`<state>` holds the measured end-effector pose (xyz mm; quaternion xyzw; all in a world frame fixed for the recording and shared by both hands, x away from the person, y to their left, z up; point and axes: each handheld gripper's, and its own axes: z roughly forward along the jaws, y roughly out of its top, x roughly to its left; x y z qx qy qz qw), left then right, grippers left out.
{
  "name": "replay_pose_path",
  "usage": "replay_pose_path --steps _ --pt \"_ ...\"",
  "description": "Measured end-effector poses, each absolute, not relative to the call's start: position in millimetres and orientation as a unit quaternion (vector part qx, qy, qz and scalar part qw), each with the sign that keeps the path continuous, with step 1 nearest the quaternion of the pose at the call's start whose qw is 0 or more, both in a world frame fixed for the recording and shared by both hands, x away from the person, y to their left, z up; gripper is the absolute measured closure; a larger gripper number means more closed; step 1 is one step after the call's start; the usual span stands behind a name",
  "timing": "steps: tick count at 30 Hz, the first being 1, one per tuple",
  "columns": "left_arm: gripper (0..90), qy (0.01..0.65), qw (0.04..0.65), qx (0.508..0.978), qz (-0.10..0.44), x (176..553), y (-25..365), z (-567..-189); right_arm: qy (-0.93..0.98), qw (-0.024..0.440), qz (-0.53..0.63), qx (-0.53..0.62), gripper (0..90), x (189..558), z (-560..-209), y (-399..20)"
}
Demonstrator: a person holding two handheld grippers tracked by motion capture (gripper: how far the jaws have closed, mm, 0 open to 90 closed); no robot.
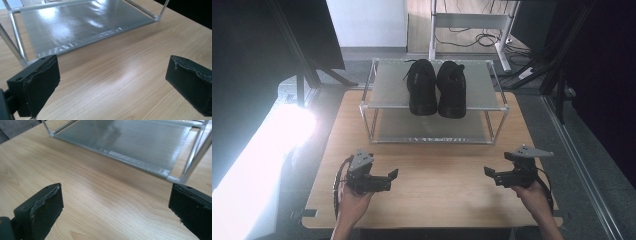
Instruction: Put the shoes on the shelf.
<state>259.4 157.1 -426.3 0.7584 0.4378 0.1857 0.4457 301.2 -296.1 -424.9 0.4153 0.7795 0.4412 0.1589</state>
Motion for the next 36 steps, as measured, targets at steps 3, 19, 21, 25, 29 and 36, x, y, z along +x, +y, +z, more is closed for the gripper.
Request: replay_pose_path --steps 3,19,21,25,29,36 --pt "0.0 0.438 0.441 0.761 0.184 258 153 -433 0.782 0.159 0.439 0.412 0.0 299 -431 -290" --pt "0.0 0.431 0.417 0.782 0.169 246 131 -471 0.808 0.151 0.416 0.389 0.0 289 -469 -250" --pt "0.0 0.431 0.409 0.787 0.169 245 128 -476 0.813 0.152 0.410 0.384 0.0 288 -473 -247" --pt "0.0 0.426 0.394 0.797 0.167 243 120 -484 0.820 0.153 0.399 0.381 0.0 286 -483 -243" --pt "0.0 0.421 0.378 0.808 0.168 242 111 -491 0.827 0.153 0.383 0.381 0.0 285 -494 -241" --pt "0.0 0.416 0.347 0.825 0.161 243 99 -502 0.838 0.149 0.364 0.378 0.0 285 -507 -240"
